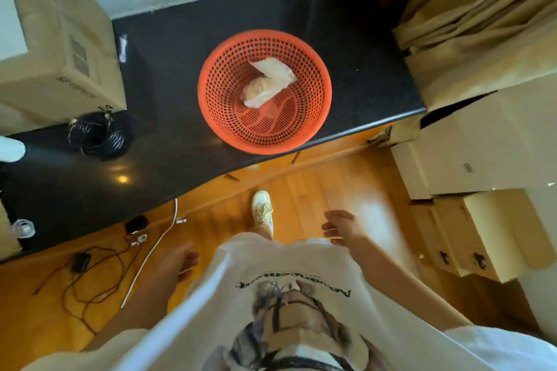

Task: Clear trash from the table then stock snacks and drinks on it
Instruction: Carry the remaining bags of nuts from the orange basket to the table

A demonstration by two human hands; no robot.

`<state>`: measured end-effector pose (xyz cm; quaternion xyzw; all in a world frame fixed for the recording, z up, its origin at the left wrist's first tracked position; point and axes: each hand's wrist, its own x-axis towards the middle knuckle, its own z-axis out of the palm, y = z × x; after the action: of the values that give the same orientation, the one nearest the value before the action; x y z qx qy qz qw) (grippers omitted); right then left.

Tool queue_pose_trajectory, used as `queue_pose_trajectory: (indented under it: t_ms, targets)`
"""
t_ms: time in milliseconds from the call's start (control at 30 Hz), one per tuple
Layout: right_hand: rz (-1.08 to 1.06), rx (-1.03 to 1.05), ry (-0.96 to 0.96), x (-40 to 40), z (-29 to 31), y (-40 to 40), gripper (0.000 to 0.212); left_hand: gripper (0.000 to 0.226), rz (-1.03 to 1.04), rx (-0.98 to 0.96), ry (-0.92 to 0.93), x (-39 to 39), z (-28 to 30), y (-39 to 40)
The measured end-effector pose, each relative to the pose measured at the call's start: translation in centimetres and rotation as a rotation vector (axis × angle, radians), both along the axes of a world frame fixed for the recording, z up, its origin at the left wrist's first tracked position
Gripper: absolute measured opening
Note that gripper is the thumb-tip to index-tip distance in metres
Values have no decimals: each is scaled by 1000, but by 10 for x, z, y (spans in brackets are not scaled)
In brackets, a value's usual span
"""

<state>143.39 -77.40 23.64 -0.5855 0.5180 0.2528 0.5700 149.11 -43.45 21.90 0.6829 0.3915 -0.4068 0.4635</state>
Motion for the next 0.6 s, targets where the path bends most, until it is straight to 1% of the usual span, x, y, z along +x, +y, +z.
queue_pose_trajectory:
  t_ms: [67, 133, 200, 267, 333, 433, 500, 567, 600]
  targets:
    - [-49, 4, 25, 17, 2, -3, 8, 16, -14, 22, -45, 39, 9, -19]
    - [-103, -7, 6, 36, 2, -6, 11, 14, -20, 52, -165, 89, 15, -43]
    - [-134, -37, -44, 57, 1, -9, 12, 15, -57, 44, -264, 137, 25, -71]
    - [-90, -88, -109, 83, 0, -12, 12, 17, -117, -23, -319, 170, 32, -91]
    - [8, -142, -197, 113, -3, -15, 14, 18, -177, -93, -355, 199, 34, -113]
    - [153, -233, -351, 167, -10, -19, 23, 20, -231, -160, -313, 229, 15, -150]
    - [206, -310, -426, 206, -21, -22, 25, 19, -232, -173, -208, 237, -7, -173]
    - [248, -399, -470, 245, -35, -26, 28, 14, -182, -187, -110, 239, -32, -193]
    - [281, -443, -463, 262, -44, -27, 33, 26, -141, -177, -89, 239, -46, -201]
